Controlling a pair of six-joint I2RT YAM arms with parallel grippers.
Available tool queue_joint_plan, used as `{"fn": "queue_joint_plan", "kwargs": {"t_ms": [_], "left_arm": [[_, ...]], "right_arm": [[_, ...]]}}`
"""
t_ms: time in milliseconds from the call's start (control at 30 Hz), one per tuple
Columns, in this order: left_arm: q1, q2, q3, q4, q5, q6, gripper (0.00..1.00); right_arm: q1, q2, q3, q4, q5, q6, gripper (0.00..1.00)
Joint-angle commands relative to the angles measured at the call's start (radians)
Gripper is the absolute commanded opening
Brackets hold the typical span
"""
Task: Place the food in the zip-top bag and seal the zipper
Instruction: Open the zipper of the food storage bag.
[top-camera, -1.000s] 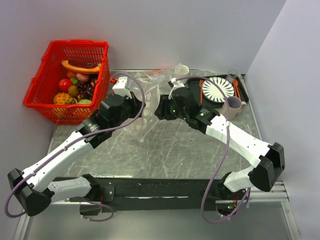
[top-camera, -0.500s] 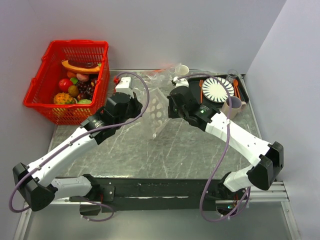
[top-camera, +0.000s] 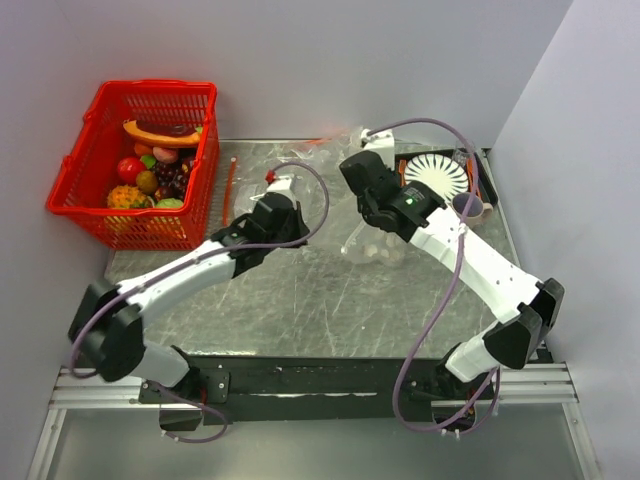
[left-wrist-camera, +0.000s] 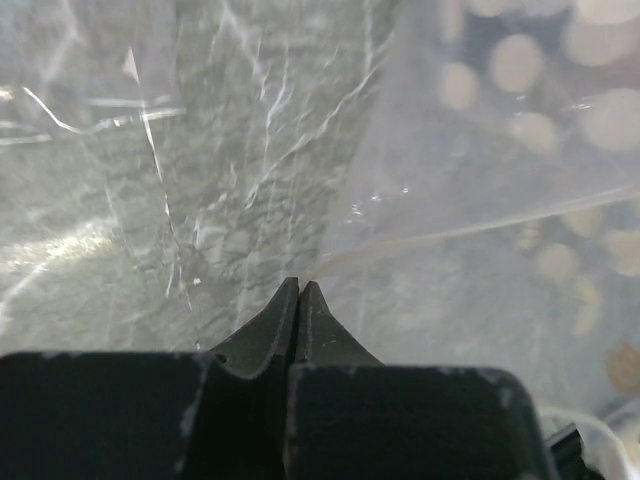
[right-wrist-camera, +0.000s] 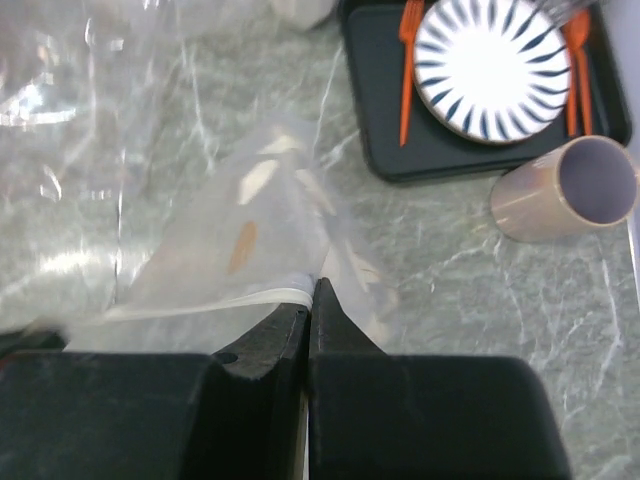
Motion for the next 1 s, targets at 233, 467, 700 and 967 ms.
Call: {"fn": "queue_joint_plan", "kwargs": {"t_ms": [233, 467, 700, 967], "left_arm": [[0.054, 0.055, -0.016, 0.006, -0.109, -0.004, 0.08], [0.065, -0.034, -0.049, 0.083, 0.024, 0.002, 0.68], [0.099, -0.13, 0.078, -0.087, 0.073, 0.0, 0.83], [0.324, -0.25, 0.3, -0.412, -0.017, 0.091, 0.96]], "right_arm": [[-0.007, 0.05, -0.096, -0.004, -0.023, -0.015, 0.02], [-0.007, 0.05, -0.152, 0.118, -0.212, -0.006, 0.01], [-0.006, 0.131, -0.072, 0.106, -0.254, 0.031, 0.0], [-0.007, 0.101, -0.061, 0.112, -0.263, 0.015, 0.0]]}}
